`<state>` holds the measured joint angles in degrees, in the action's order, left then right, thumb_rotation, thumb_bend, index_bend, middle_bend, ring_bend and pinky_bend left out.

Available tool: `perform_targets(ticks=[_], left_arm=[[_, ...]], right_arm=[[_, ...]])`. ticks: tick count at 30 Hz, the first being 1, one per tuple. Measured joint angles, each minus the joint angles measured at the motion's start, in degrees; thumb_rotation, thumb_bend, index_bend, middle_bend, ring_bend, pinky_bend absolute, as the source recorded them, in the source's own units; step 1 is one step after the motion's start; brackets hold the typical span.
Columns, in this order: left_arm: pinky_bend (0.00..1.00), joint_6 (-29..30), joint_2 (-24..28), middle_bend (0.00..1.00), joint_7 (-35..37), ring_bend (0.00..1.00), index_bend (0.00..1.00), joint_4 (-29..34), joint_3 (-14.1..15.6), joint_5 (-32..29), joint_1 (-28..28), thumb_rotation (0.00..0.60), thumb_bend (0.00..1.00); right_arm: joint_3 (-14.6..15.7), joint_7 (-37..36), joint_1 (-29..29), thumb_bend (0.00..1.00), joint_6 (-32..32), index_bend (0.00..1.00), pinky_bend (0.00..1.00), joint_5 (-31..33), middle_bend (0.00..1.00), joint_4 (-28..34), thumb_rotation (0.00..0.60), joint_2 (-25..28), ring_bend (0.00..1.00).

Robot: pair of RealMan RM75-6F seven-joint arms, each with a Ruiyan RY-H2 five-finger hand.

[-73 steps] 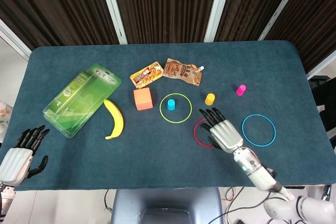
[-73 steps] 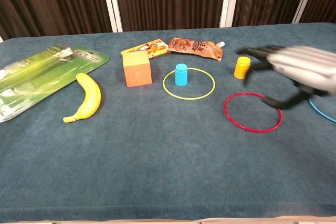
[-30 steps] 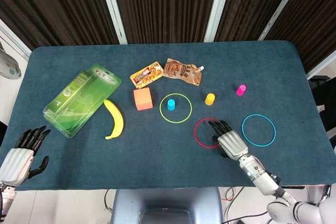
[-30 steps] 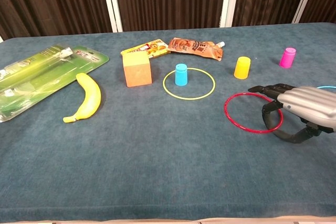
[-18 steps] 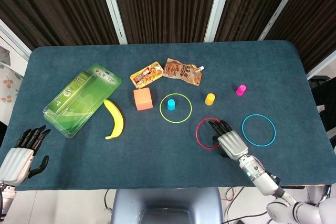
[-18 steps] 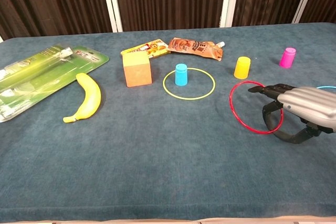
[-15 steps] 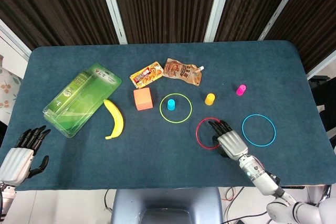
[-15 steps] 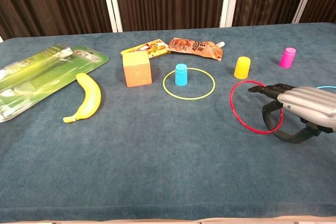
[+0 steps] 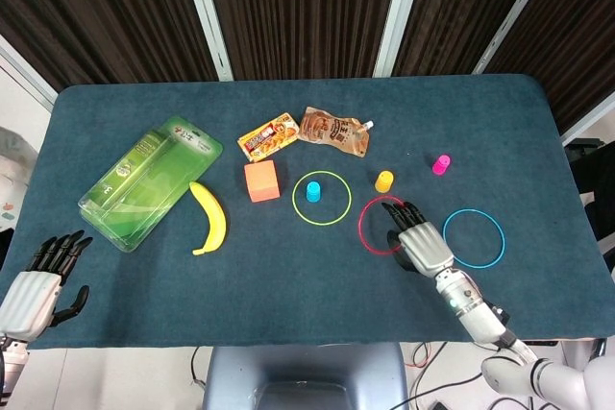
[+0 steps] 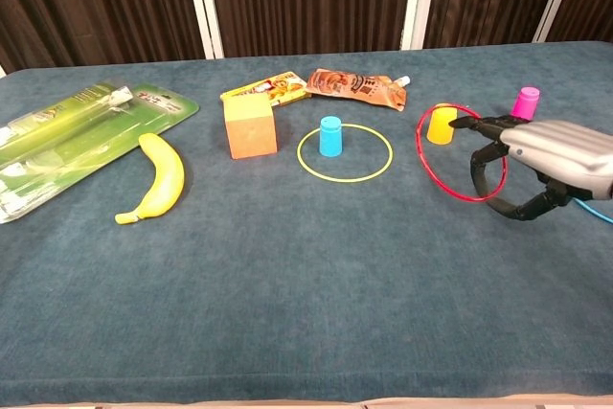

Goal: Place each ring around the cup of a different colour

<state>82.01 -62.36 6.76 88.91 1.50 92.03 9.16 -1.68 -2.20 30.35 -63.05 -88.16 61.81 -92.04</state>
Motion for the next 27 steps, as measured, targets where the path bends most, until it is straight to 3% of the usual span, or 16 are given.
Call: perform_targets(ticks=[3,9,12,19,27], left_arm=[[0.05,-0.1,0.0,0.00,-0.3,0.00,0.00,0.1,0.0,0.0,0.0,0.600,0.48],[0.05,-0.3,-0.2,0.00,-0.7,0.00,0.00,0.1,-0.1,-0.4,0.1,0.600,0.48],[0.05,-0.6,-0.2,0.00,-0.7,0.00,0.00,0.1,-0.3,-0.7,0.2,0.600,0.48],[0.05,-1.1,-0.2,0.00,-0.7,0.00,0.00,0.1,-0.5,-1.2,0.4,0.600,0.48],[0.05,-0.8,0.0,0.00,-0.5,0.00,0.00,0.2,-0.3,-0.9,0.3,0.600,0.48]], right_arm=[[-1.1,-0.1,0.7,0.50,0.3,0.75,0.00,0.6,0.07,-0.2,0.600,0.1,0.00],[-8.9,-0.5,6.3,0.50,7.3,0.75,0.00,7.2,0.08,-3.5,0.600,-0.4,0.00],[-10.9,-0.7,9.4,0.50,11.6,0.75,0.00,10.4,0.08,-6.7,0.600,-1.3,0.00],[-11.2,-0.4,12.1,0.50,14.8,0.72,0.00,12.1,0.08,-11.6,0.600,-4.3,0.00],[-10.1,-1.0,11.8,0.50,15.1,0.52,0.00,12.6,0.08,-13.0,0.600,-4.9,0.00]])
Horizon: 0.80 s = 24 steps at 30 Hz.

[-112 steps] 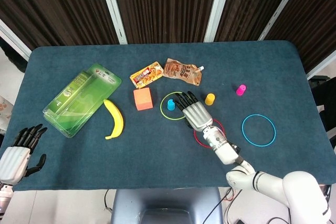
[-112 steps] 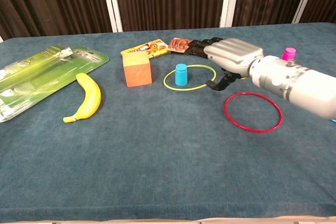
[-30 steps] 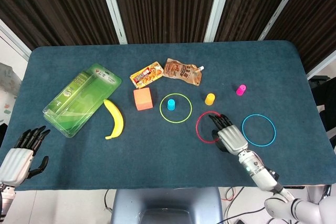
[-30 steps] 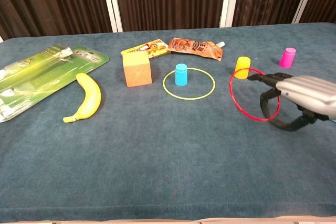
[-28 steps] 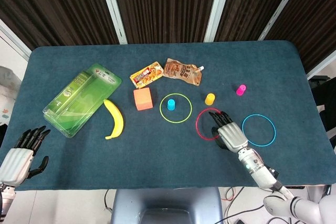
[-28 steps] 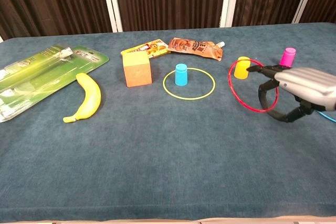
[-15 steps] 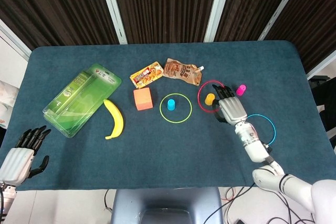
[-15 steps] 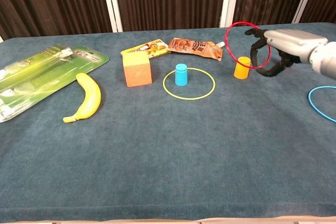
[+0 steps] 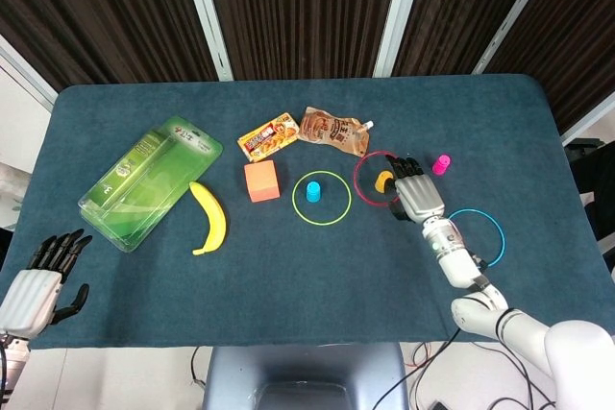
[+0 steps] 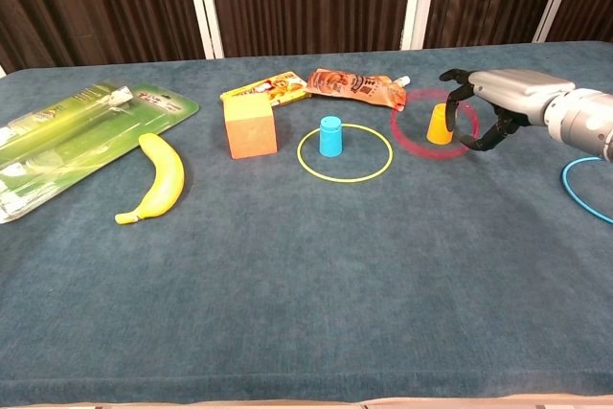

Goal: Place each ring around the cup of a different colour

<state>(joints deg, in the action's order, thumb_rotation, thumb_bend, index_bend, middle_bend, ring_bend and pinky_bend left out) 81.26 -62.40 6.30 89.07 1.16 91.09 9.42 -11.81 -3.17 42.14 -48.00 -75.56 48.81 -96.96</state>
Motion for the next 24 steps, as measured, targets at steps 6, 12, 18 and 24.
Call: perform_targets(ticks=[6,12,18,24], left_arm=[[0.05,0.1,0.0,0.00,0.1,0.00,0.00,0.0,0.1,0.2,0.0,0.600,0.48],[0.05,0.5,0.0,0.00,0.0,0.00,0.00,0.0,0.1,0.5,-0.2,0.600,0.48],[0.05,0.3,0.0,0.00,-0.5,0.00,0.00,0.3,0.4,0.9,-0.2,0.600,0.48],[0.05,0.6,-0.3,0.00,-1.1,0.00,0.00,0.4,0.5,1.0,-0.3,0.600,0.48]], right_arm=[[0.6,-0.5,-1.4,0.50,-2.3,0.49,0.00,-0.5,0.07,2.4,0.600,1.9,0.00],[2.8,-2.0,-6.0,0.50,-8.7,0.49,0.00,-2.6,0.07,9.3,0.600,5.9,0.00],[9.5,-4.2,-15.3,0.50,-18.8,0.50,0.00,-7.1,0.07,15.7,0.600,11.2,0.00],[14.0,-8.9,-21.0,0.50,-22.0,0.51,0.00,-9.5,0.07,13.1,0.600,12.8,0.00]])
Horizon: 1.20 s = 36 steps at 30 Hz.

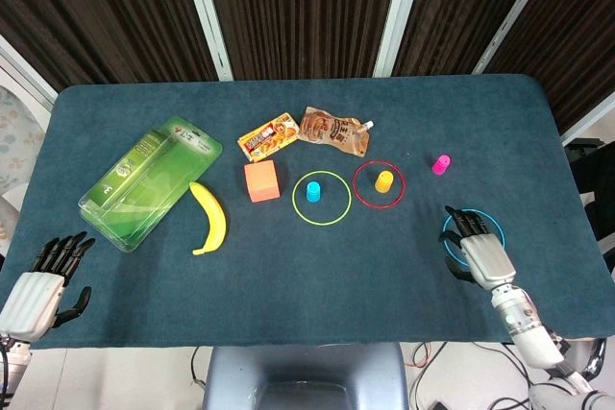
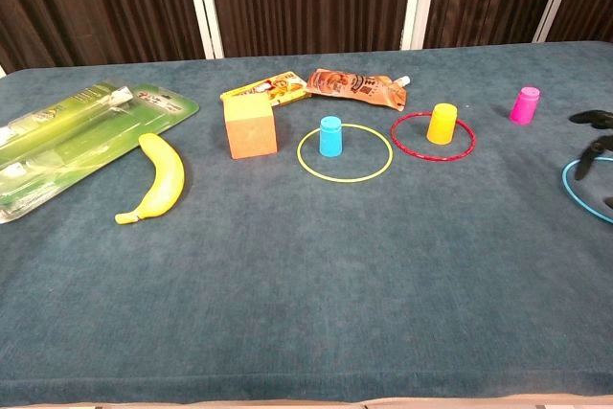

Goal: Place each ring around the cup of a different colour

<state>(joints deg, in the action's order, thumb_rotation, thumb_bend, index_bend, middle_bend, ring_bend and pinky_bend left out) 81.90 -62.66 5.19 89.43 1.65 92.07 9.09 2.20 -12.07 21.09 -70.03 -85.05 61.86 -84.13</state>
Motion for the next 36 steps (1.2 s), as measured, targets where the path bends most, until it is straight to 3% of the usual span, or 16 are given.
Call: perform_targets(ticks=[14,36], left_arm=[[0.05,0.3,-0.2,0.00,-0.5,0.00,0.00,0.0,0.0,0.1,-0.1,0.600,0.48],[0.05,0.0,-0.3,0.00,-0.8,0.00,0.00,0.1,0.0,0.0,0.0,0.600,0.48]], right_arm=[[2.0,-13.6,-4.4,0.50,0.5,0.60,0.00,-1.6,0.08,-16.8,0.600,-4.9,0.00],[0.9,-14.5,-4.6,0.50,3.4,0.64,0.00,-2.3,0.08,-19.7,0.600,-5.8,0.00]])
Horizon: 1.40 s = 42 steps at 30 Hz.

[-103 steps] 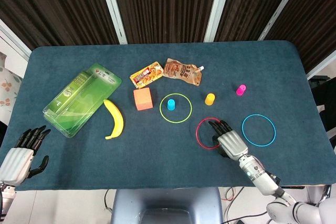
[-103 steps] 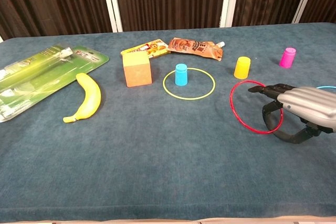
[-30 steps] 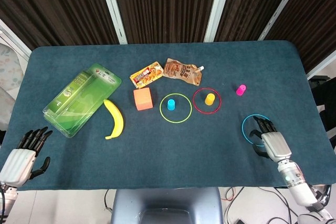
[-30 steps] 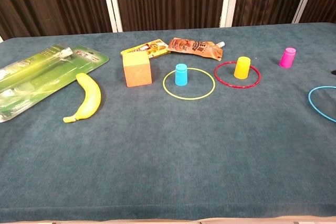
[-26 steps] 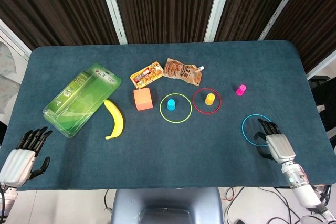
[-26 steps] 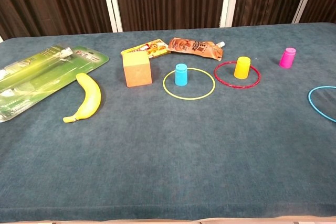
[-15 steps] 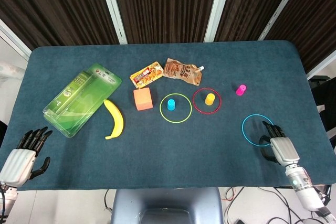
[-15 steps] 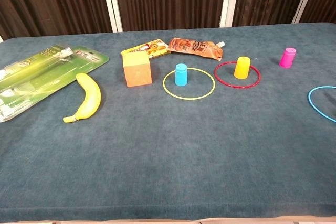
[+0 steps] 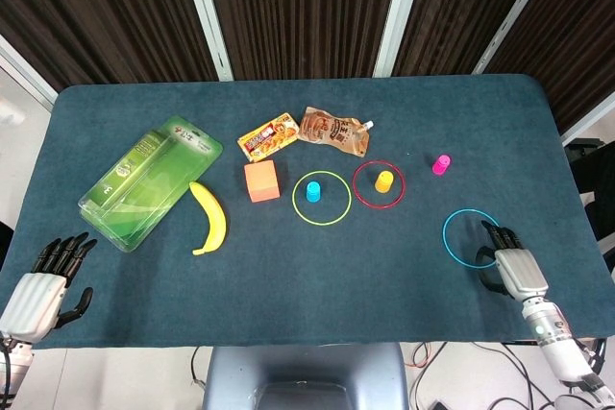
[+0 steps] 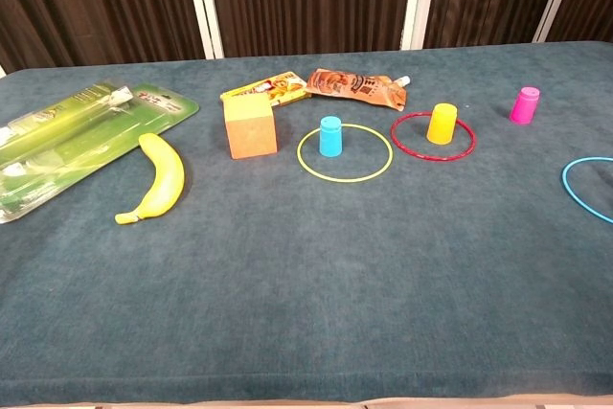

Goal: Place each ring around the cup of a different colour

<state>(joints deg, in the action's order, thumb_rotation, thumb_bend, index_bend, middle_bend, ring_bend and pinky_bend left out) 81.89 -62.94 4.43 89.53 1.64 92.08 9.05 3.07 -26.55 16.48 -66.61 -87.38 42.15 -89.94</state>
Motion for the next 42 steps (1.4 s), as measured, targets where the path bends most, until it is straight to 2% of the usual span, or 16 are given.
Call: perform_targets(ticks=[18,42], left_arm=[[0.05,-0.3,0.0,0.00,0.0,0.00,0.00,0.1,0.0,-0.2,0.1,0.600,0.48],[0.05,-0.2,0.2,0.00,0.3,0.00,0.00,0.1,-0.1,-0.2,0.1,0.600,0.48]], right_arm=[[-0.5,-0.4,0.0,0.50,1.3,0.66,0.00,-0.3,0.08,-0.8,0.600,-0.7,0.00],[-1.0,-0.7,0.1,0.50,1.0,0.78,0.00,-0.6,0.10,-1.2,0.600,-1.5,0.00]])
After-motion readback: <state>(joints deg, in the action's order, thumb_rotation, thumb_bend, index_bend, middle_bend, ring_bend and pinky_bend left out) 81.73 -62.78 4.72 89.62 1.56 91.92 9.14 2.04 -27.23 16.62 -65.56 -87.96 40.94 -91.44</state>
